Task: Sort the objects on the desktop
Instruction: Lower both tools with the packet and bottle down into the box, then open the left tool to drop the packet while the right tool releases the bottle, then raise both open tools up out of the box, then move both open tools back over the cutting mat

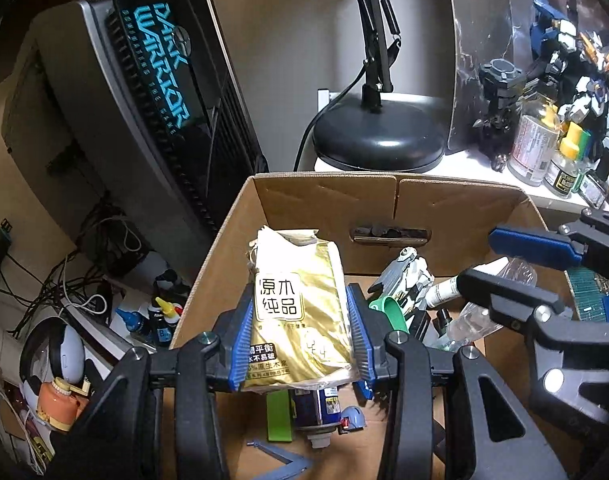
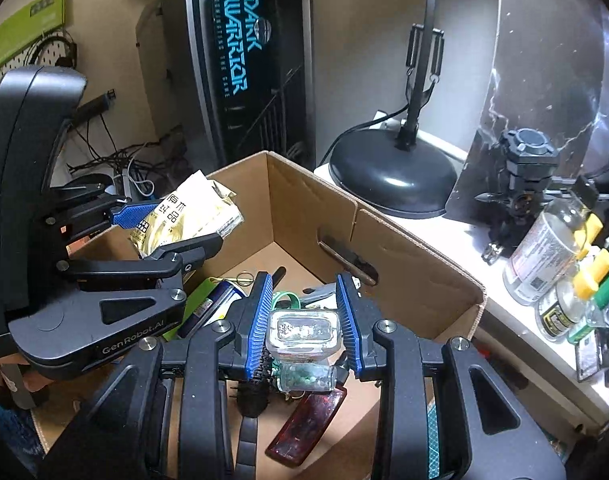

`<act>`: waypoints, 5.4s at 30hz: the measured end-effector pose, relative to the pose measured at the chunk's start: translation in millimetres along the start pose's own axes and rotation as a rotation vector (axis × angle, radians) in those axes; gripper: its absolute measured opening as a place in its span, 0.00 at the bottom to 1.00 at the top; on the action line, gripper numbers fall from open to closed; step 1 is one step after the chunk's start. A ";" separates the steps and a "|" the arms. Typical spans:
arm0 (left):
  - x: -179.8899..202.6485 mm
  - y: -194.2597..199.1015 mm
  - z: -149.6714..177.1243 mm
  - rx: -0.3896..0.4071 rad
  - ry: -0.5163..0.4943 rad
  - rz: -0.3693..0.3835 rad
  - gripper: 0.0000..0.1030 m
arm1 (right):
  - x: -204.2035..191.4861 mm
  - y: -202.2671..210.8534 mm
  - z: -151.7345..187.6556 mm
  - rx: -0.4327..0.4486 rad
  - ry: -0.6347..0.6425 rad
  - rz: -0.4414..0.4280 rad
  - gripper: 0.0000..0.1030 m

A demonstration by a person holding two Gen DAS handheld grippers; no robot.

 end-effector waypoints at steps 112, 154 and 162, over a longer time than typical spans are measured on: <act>-1.4 112.4 17.9 0.031 -0.009 -0.095 0.81 | -54.1 117.4 10.6 -0.009 0.108 0.075 0.48; 12.6 261.9 55.5 0.332 0.054 -0.062 0.81 | -113.6 240.8 42.3 0.203 0.168 0.067 0.49; 23.6 278.2 65.2 0.363 0.052 -0.031 0.81 | -114.0 257.5 56.4 0.223 0.156 0.067 0.49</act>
Point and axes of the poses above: each gripper's, at about its wrist camera, not at the fingertips, and y roughly against the way its jaws point, x to its right, z to its underside, the point moved 7 cm from there along -y, roughly the way its jaws point, and after that the axes turned 6 degrees about -z, right-handed, at the moved point
